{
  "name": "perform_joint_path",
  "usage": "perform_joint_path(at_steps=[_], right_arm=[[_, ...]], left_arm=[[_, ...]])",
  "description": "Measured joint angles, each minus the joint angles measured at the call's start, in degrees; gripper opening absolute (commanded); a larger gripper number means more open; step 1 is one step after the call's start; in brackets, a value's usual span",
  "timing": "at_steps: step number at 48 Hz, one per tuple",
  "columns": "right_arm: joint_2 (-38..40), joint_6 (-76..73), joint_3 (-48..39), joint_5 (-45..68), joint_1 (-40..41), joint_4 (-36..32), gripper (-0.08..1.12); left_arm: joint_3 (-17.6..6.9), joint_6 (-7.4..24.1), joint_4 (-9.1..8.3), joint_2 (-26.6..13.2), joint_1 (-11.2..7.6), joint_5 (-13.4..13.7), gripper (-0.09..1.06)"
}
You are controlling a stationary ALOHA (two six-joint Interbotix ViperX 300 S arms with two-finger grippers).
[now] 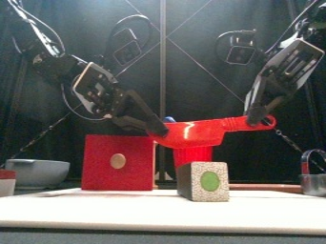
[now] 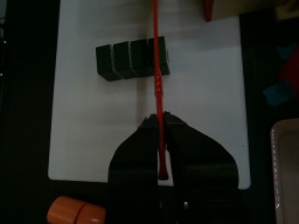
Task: Place sushi on board then cut the sushi with the knife then place the pieces on the plate
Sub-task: Cut the sushi into 4 pieces
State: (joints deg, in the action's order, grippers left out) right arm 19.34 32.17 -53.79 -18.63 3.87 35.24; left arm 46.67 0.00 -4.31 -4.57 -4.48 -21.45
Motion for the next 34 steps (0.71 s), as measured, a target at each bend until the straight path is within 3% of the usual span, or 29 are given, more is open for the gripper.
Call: perform_joint_path(at_steps=[5,9,15,22,34], right_arm=[[-0.97,0.00,0.18,0.62,-0.62,-0.09,0.33],[-1.14,0.00,0.26,1.14,-1.14,-0.09,0.33],[-1.23,0.00,0.26,1.58,-1.67,-0.09,0.33],[-1.32,0.00,0.00,2.20,-2.37,0.00,0.33],[-2.11,0.00,-0.79,3.78,-3.16,0.44,0.32]], left_arm=[[0.70,0.09,2.20,-0.35,-0.44,-1.67,0.38],[1.85,0.09,4.31,-0.70,-0.97,-4.83,0.38],[3.60,0.70,6.15,-0.97,-1.93,-10.55,0.38],[3.96,3.96,9.49,-3.08,-3.60,-14.68,0.38],[3.69,15.82,21.80,-6.15,-7.03,-18.72,0.38]])
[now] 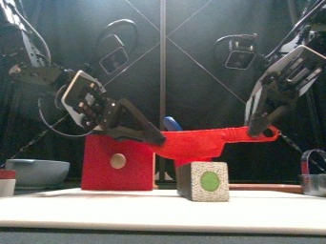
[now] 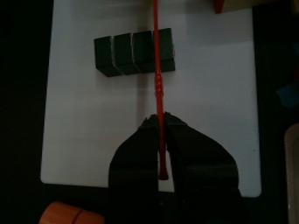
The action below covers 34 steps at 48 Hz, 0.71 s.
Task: Place sushi on board then cut the sushi with the knife then place the pieces on the plate
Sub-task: Cut the sushi into 4 pieces
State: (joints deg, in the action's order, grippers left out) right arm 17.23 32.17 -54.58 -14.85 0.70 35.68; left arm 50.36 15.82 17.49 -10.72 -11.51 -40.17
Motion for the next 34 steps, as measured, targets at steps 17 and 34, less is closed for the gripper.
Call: perform_joint_path(at_steps=[17,34], right_arm=[[-0.18,0.00,-1.67,7.12,-3.16,2.64,0.32],[-0.26,0.00,-9.14,30.59,-12.83,5.45,0.32]], left_arm=[[-0.09,1.67,6.24,0.00,-3.25,-1.14,0.37],[0.00,2.29,6.50,-0.18,-3.34,-2.37,0.37]])
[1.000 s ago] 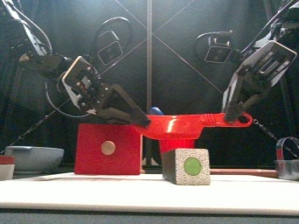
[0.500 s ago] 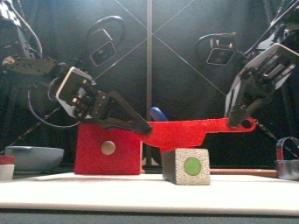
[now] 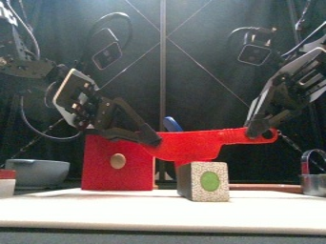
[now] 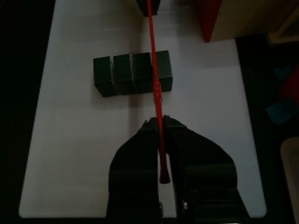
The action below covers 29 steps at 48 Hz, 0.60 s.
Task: Place sushi on board then cut the sushi with the knife then place the pieces on the plate
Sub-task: Cut the sushi into 4 pieces
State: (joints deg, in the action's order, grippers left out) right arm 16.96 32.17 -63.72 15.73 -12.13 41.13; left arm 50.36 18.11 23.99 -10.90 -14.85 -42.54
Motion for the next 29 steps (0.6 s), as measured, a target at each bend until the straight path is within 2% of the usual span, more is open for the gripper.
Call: perform_joint_path(at_steps=[6,29], right_arm=[[-0.09,0.00,-0.88,3.16,-0.97,0.70,0.32],[-3.87,0.00,-0.26,3.60,-1.14,0.97,0.32]], left_arm=[[0.00,0.00,-0.09,-0.18,0.00,-0.18,0.37],[-0.35,0.00,-0.09,-2.11,-0.26,-0.35,0.37]])
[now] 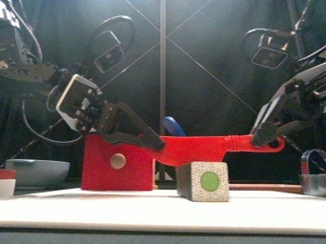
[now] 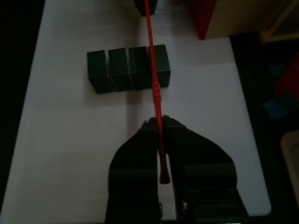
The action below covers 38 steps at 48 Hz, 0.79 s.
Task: Place sushi on board then cut the sushi with the knife then place the pieces on the plate
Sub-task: Cut the sushi into 4 pieces
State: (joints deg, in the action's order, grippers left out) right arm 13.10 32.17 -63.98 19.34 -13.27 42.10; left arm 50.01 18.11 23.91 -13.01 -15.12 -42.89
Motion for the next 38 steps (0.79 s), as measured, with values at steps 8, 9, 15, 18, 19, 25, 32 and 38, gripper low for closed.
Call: perform_joint_path(at_steps=[8,9,15,18,19,25,32,38], right_arm=[[0.09,0.00,0.26,-0.09,0.09,0.00,0.32],[0.09,0.00,0.26,-0.18,0.00,-0.09,0.32],[0.09,0.00,0.26,-0.26,0.09,0.00,0.32],[0.09,0.00,0.26,-0.26,0.09,-0.09,0.32],[0.09,0.00,0.26,-0.35,0.09,-0.09,0.32],[0.35,0.09,0.35,-0.35,0.09,-0.35,0.32],[1.14,-0.09,0.62,-0.53,0.18,-1.32,0.32],[1.23,-0.09,0.62,-1.23,0.44,-1.85,0.32]], left_arm=[[0.09,0.00,0.00,0.26,0.00,0.00,0.37],[0.09,0.00,0.00,0.35,-0.09,0.09,0.37],[0.09,-0.18,0.00,0.53,-0.09,0.09,0.37],[0.09,-0.18,0.00,0.62,-0.18,0.18,0.37],[0.09,-0.18,0.00,0.62,-0.18,0.18,0.37],[0.09,0.00,0.00,1.05,-0.18,0.53,0.37],[0.18,0.09,0.00,1.67,-0.26,0.79,0.37],[0.18,0.09,0.00,1.67,-0.35,1.23,0.37]])
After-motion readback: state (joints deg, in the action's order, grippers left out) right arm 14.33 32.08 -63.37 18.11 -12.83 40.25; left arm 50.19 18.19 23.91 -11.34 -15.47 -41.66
